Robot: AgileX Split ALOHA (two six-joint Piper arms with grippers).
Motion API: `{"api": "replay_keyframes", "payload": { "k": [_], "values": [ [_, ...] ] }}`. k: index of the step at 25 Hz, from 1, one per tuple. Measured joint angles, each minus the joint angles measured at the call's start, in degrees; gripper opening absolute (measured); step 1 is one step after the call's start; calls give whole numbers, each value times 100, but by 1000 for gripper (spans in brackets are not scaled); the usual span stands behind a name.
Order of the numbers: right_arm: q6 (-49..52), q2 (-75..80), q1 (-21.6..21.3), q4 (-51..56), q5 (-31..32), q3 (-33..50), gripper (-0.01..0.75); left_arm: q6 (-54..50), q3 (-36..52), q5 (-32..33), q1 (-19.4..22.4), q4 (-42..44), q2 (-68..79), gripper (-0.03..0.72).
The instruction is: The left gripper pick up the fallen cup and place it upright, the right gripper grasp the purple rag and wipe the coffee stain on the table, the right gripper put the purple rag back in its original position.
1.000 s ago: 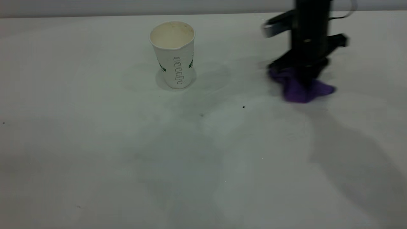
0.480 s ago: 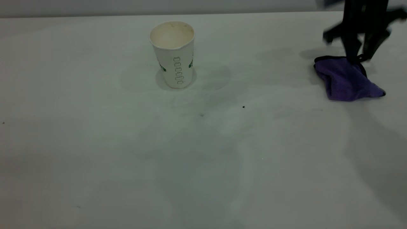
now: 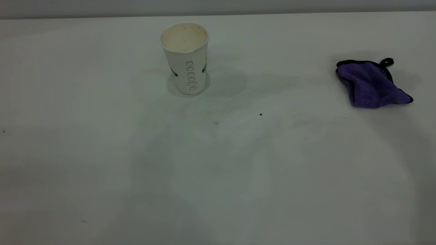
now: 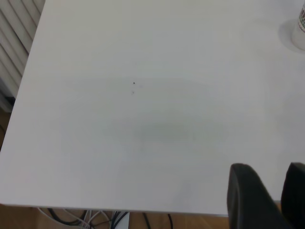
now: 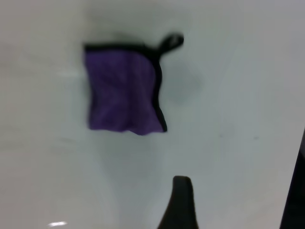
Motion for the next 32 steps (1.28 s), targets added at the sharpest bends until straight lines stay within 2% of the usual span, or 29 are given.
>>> {"api": "replay_keyframes", "payload": {
  "k": [6,22,27,32],
  "values": [
    [-324,-2155,0,764,95,974,711,0,0,0,0,0,0,239],
    [-336,-8422,0,947,178,5984,680,0,0,0,0,0,0,239],
    [-435,-9123,0,1173,-150,6946,673,0,0,0,0,0,0,239],
    [-511,-9130,0,1341,-413,7372,665,0,0,0,0,0,0,239]
  ]
}}
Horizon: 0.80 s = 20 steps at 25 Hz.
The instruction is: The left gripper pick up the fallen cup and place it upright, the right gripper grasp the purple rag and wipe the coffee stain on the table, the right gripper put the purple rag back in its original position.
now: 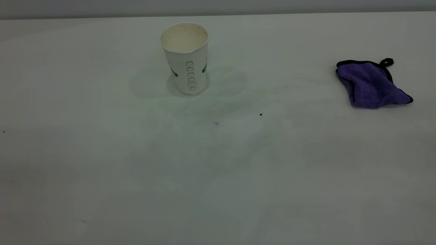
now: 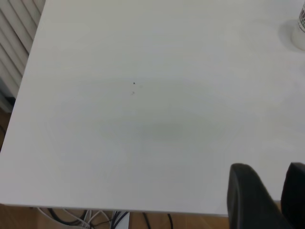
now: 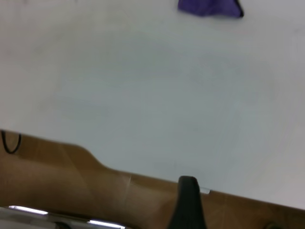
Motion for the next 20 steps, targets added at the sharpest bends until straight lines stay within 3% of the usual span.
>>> {"api": "replay_keyframes", "payload": {
  "k": [14,20],
  "values": [
    [0,-29,-6,11,-42,6,585,0,0,0,0,0,0,239],
    [0,-767,-350,11,-42,6,557,0,0,0,0,0,0,239]
  ]
}}
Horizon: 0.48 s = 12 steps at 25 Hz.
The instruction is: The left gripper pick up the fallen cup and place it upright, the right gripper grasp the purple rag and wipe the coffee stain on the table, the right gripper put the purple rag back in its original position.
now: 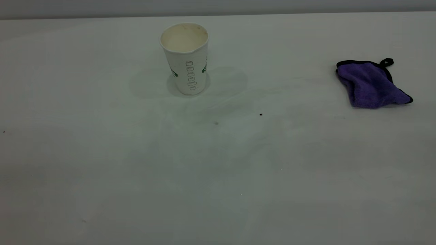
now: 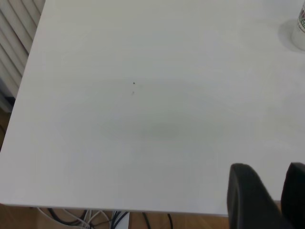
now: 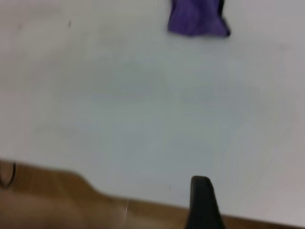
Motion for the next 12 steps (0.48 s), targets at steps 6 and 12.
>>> {"api": "replay_keyframes", "payload": {
  "k": [6,12],
  "values": [
    [0,-944,-140,4,12,0,557,0,0,0,0,0,0,239],
    [0,-1071,-471,4,42,0,557,0,0,0,0,0,0,239]
  ]
}}
